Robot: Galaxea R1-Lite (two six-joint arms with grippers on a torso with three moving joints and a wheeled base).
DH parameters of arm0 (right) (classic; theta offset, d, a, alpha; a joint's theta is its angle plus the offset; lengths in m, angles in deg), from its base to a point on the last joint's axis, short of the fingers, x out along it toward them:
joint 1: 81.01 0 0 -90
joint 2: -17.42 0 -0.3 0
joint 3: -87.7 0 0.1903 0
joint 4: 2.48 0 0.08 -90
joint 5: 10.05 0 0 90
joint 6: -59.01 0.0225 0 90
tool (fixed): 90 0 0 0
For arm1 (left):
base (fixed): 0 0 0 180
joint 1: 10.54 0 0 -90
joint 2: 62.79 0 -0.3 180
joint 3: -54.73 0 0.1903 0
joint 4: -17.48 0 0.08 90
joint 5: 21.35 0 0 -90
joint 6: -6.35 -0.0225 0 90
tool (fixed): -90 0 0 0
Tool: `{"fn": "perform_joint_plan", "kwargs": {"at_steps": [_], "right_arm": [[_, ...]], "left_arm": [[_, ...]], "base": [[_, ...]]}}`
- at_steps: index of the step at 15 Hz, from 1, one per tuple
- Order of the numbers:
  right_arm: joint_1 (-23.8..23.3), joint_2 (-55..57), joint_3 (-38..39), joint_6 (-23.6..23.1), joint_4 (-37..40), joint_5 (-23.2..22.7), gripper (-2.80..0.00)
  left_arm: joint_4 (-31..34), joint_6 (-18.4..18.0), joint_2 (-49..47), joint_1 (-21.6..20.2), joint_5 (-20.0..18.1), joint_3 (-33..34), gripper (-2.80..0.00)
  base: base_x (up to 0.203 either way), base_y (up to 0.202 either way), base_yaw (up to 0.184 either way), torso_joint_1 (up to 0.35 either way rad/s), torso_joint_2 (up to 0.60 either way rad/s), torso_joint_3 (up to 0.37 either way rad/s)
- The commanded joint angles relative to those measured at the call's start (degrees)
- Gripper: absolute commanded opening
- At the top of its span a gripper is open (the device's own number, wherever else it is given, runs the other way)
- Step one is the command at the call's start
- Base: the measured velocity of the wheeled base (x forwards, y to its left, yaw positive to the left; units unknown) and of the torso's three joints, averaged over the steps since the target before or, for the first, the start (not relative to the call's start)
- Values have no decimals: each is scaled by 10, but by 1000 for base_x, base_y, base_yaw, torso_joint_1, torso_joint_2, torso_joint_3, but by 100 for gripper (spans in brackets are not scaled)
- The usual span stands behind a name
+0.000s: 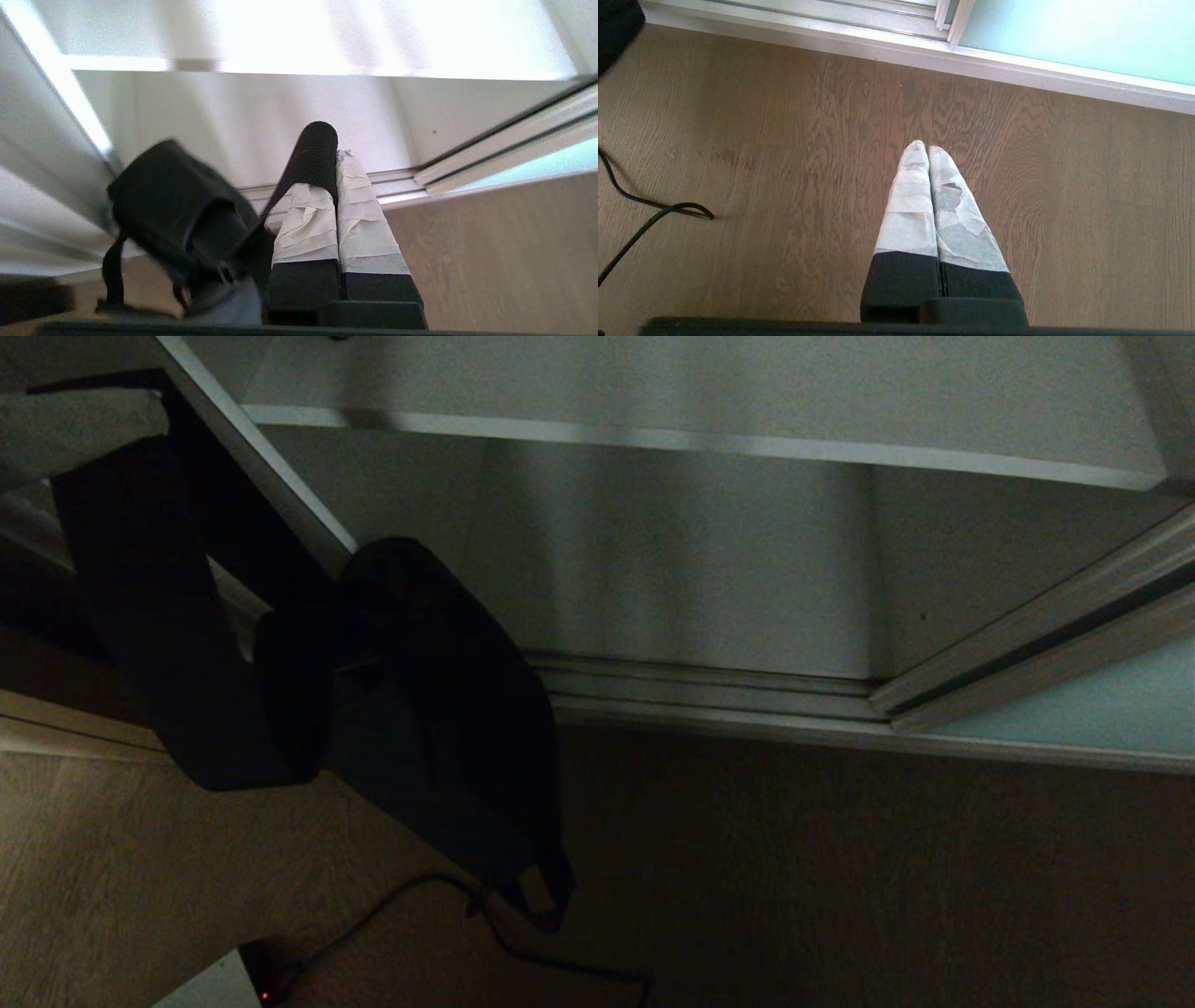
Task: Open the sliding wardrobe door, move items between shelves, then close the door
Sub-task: Place the bag on the higher shelf
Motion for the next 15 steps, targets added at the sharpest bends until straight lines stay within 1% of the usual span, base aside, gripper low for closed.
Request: {"fn": "perform_joint_plan", "kwargs": {"at_steps": [1,2,8,11,12,15], "right_arm": [[0,-1,0,0,0,0,-280],[0,-1,0,0,0,0,-280],[0,-1,0,0,0,0,-280],[0,-1,0,0,0,0,-280],[0,-1,0,0,0,0,-280],[0,0,0,0,0,0,-280]], "left_arm": [[23,1,12,-2,0,-21,-280],[41,5,16,-1,0,-29,-280],[55,8,33,2,1,-39,-280],[180,7,47,1,-2,-70,-280],[194,8,52,0,-3,-73,-280],[198,7,63,-2,3,-75,-280]], "base": [[0,0,0,0,0,0],[0,0,0,0,0,0],[0,0,0,0,0,0],[0,0,0,0,0,0],[0,0,0,0,0,0],[0,0,0,0,0,0]]}}
